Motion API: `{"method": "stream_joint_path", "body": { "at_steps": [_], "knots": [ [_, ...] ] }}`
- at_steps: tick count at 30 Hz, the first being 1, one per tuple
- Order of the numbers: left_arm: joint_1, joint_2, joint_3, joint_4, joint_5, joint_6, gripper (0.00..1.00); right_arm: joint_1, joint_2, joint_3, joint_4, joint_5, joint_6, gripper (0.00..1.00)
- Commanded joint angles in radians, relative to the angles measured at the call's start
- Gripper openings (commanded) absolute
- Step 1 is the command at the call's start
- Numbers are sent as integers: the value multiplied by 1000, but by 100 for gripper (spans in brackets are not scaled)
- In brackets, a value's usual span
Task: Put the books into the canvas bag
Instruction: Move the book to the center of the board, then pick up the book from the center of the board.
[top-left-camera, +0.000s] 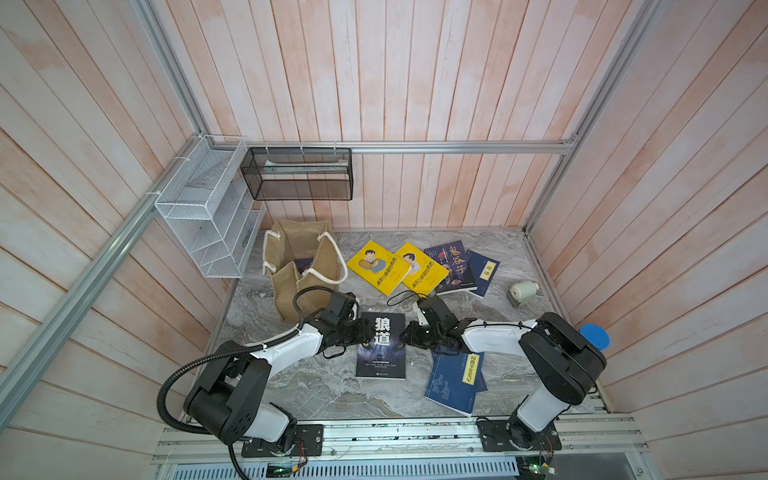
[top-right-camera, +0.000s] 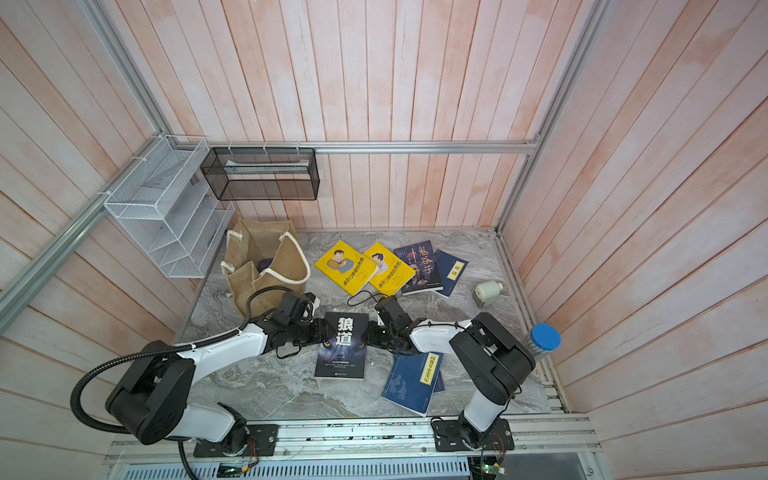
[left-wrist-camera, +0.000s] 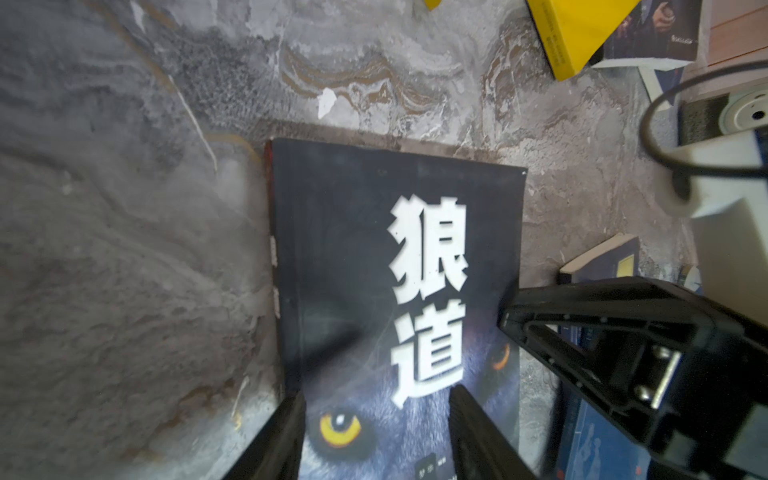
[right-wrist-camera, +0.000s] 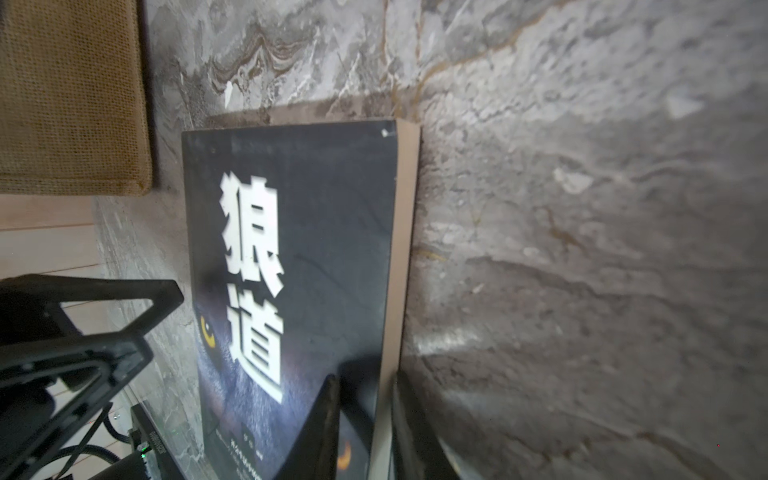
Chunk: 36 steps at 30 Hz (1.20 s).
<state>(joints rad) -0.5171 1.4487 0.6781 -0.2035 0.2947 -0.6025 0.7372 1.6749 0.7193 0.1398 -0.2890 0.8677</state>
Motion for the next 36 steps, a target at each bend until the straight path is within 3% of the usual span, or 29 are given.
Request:
{"method": "stream_joint_path", "body": {
  "at_steps": [1,7,11,23,29,36],
  "knots": [
    [4,-26,-60,-18,9,-32,58,10,1,-49,-59,14,25,23],
    [4,-56,-126,20,55,-73,58,10,-12,-75,-49,17,36,21],
    [4,-67,-148,102,160,-96,58,10,-13,-75,-39,12,34,21],
    [3,-212,-149,319,360,-210,48,9,-17,-72,-16,4,39,20],
    [3,-235,-150,335,351,-252,44,8,-32,-73,-11,5,39,20],
    [-8,-169,-154,286,332,-285,41,10,-57,-86,-8,9,39,20]
  ]
}}
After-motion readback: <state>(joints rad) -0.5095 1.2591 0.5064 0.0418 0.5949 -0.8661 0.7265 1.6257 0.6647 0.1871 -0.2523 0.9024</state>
